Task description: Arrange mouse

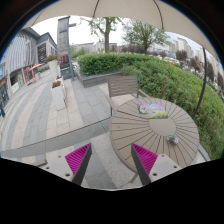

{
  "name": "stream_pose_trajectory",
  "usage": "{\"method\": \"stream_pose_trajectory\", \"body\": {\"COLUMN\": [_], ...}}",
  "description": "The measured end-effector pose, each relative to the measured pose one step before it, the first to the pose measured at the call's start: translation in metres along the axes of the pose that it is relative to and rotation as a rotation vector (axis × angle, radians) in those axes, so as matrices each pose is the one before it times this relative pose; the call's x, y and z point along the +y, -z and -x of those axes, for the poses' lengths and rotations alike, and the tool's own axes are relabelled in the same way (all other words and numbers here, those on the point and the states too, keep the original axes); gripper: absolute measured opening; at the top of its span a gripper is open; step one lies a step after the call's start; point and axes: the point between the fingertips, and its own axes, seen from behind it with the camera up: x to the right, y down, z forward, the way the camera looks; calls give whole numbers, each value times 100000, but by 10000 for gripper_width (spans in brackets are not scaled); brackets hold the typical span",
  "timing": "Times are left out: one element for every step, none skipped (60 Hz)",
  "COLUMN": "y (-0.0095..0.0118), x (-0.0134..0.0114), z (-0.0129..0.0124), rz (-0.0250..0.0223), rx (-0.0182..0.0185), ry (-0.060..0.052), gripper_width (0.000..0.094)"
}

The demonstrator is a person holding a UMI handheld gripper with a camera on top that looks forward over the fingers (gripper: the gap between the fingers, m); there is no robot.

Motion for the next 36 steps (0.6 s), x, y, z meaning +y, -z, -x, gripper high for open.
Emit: {"method": "stream_pose_trajectory", "body": {"y": [-69,-82,-98,-410,-120,-141,176,-159,-1393,670,-290,-288,-305,-269,-42,-238,-262,-276,-260,-272,-229,-57,-243,-170,-146,-173,-241,-495,-317,-349,-302,-275,64,-347,-364,-386], "x": [-155,-142,-139,1018,-106,-99,-1193,51,1018,790,223,212,161,185,556,487,535,510,470,479,427,-296,304,273,90,341,367,1033,325,260,302,677,5,125,64,93], "z": [-278,-360,-408,-1695,-469,-461,777,-573,-1422,-1925,-579,-539,-527,-599,-1297,-611,-639,-587,-563,-573,-662,-1594,-782,-875,-1173,-933,-921,-188,-792,-775,-677,-466,-526,-523,-566,-601], "rz": [-584,-547,-566,-774,-757,-918,-734,-801,-926,-320,-312,-440,-645,-622,-400,-227,-17,-15,-44,-115,-143,44,-66,74,241,323,409,153,324,335,315,-124,-232,-544,-700,-774], "rx": [879,1066,1145,765,1140,992,1285,1109,1277,539,1028,823,749,804,864,1084,1116,987,903,907,995,821,1064,1205,1277,1377,1358,1152,1164,1022,819,690,461,426,540,707], "ry": [-30,81,131,122,-33,-136,-174,-208,-109,-484,-451,-396,-341,-276,-251,-266,-274,-224,-111,-48,-67,-157,-30,-36,-38,-71,-138,-146,-220,-388,-542,-490,-398,-434,-268,-157], "gripper_width": [811,811,810,810,811,812,811,812,810,810,809,810,810,810,810,810,809,811,811,811,811,811,811,809,809,809,808,805,806,806,808,807,808,807,807,808]}}
